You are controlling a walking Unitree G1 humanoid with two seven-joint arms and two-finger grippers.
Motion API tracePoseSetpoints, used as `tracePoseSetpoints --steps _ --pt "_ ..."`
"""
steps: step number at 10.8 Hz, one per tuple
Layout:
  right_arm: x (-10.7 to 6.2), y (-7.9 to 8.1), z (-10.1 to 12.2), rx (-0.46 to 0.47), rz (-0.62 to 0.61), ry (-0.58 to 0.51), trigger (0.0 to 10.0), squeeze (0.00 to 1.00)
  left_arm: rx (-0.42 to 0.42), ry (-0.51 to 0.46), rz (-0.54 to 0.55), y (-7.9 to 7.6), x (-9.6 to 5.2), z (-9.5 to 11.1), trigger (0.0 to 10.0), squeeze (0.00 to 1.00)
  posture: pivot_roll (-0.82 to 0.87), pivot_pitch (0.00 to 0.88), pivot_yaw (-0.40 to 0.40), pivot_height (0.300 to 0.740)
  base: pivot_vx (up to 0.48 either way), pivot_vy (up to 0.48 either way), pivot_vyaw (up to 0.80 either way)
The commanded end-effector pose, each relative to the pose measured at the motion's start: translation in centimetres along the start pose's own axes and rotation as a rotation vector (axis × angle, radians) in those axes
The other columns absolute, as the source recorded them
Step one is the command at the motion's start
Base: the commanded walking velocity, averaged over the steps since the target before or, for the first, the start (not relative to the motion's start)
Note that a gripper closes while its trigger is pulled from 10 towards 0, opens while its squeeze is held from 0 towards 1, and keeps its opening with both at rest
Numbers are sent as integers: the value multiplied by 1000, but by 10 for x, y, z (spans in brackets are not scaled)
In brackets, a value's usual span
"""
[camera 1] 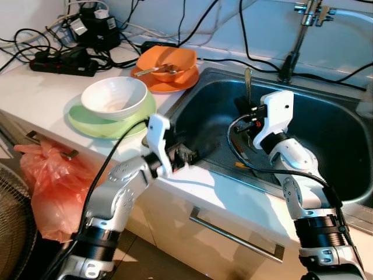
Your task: Kitchen organization
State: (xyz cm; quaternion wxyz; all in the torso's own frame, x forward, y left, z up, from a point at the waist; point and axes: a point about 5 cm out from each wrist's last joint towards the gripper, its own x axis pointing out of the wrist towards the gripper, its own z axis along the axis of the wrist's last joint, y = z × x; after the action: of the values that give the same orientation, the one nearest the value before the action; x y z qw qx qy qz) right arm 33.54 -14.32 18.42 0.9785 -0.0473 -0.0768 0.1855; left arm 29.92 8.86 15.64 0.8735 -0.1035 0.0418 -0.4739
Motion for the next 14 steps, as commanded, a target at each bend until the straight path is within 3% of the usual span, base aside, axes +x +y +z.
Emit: tracePoseSetpoints --steps 1,5,9,12,14 --pt "0 -2 -3 -17 -4 26 0 0 7 12 -56 -5 -1 2 10000 1000 -26 0 45 740 0 0 0" --pt "-6 -8 -33 -34 -19 207 0 0 19 37 -98 -9 -3 -1 10000 1000 -28 0 44 740 0 0 0" --pt "-17 -22 -60 -124 -72 360 0 0 14 42 -104 -14 -5 -2 10000 1000 -24 0 41 740 0 0 0" --pt "-24 -33 -74 -215 -125 415 0 0 11 48 -105 -15 -6 -4 10000 1000 -26 0 38 740 0 0 0" --pt "-23 -42 -71 -253 -198 382 0 0 8 48 -107 -16 -5 -5 10000 1000 -28 0 37 740 0 0 0"
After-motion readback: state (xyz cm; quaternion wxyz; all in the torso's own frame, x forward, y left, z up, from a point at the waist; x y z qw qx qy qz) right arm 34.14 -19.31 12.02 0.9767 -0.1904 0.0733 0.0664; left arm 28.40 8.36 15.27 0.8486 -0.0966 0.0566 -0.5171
